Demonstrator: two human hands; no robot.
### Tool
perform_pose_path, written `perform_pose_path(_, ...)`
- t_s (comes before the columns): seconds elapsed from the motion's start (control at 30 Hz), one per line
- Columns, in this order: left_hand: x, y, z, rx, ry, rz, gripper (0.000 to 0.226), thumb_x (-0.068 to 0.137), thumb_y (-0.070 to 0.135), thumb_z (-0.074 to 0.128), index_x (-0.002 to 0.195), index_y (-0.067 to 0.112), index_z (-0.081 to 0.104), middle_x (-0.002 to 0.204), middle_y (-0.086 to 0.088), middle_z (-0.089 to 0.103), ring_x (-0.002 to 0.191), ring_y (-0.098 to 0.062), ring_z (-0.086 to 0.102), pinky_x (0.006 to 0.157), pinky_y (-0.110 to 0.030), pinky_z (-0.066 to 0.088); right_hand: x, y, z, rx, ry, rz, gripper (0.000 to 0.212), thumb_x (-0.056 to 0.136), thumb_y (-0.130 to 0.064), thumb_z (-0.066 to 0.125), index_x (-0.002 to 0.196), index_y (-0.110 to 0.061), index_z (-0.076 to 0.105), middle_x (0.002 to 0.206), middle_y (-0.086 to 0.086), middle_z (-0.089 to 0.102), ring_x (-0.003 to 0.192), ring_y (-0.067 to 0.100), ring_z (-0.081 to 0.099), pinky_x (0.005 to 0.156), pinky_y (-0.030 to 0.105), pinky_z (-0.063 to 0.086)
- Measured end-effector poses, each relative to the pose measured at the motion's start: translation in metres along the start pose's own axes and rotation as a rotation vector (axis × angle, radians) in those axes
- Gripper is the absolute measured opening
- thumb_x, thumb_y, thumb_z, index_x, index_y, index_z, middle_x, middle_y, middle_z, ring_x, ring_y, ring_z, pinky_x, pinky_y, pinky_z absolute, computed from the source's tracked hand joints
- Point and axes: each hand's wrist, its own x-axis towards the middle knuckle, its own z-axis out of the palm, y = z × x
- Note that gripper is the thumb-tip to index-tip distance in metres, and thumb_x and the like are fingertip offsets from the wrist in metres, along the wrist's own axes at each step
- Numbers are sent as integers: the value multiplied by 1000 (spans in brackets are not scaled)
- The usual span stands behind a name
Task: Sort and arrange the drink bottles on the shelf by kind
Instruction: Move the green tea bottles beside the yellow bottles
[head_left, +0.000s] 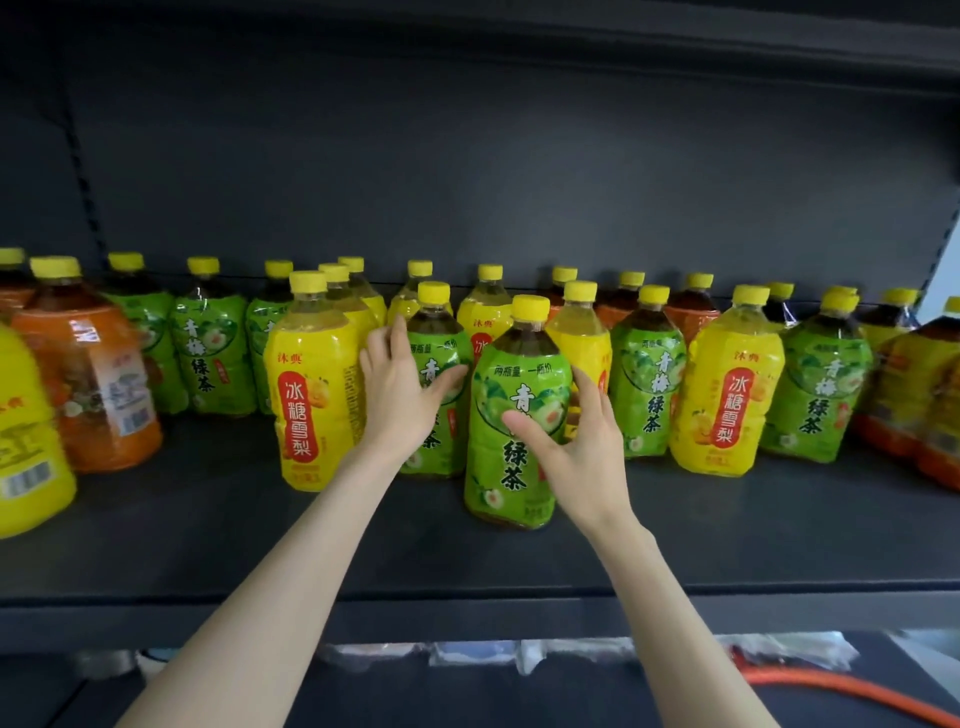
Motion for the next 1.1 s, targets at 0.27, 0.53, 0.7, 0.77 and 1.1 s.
perform_pose_path(0.27, -16, 9, -10, -216, -14, 9, 83, 74, 36, 75, 138, 9, 31, 141, -11, 33, 122, -8, 31, 96, -20, 29, -8, 7, -21, 70, 47, -2, 94, 69, -57, 71, 147, -20, 33, 128, -1, 47, 116, 11, 47, 99, 29, 41)
perform_pose_path(0.53, -48, 19, -35, -341, 58, 17, 80, 67, 44, 77, 134, 19, 41, 127, 8, 45, 117, -5, 41, 86, -2, 30, -17, 13, -21, 234, 65, 35, 96, 55, -71, 72, 138, -33, 42, 132, -4, 52, 121, 16, 53, 101, 47, 46)
perform_pose_path(0.7, -76, 28, -54, -495, 56, -14, 83, 59, 57, 78, 129, 37, 38, 125, 22, 47, 117, 7, 44, 92, -6, 37, -27, 19, -19, 376, 29, 60, 82, 51, -68, 77, 122, -35, 55, 127, -1, 59, 114, 15, 59, 97, 42, 50)
perform_pose_path(0.77, -84, 28, -56, -636, 19, -95, 84, 55, 54, 76, 128, 34, 38, 124, 20, 49, 112, 9, 49, 88, -6, 41, -32, 18, -17, 414, -7, 69, 92, 59, -64, 73, 138, -30, 42, 136, -19, 49, 124, 3, 47, 100, 27, 42)
perform_pose_path(1.1, -113, 10, -60, -802, -57, -253, 59, 65, 47, 72, 117, 25, 55, 103, 15, 70, 97, -2, 65, 79, -17, 53, -47, 10, 8, 494, 49, 93, 93, 66, -70, 62, 142, -21, 41, 133, -23, 52, 122, -13, 45, 102, 13, 36)
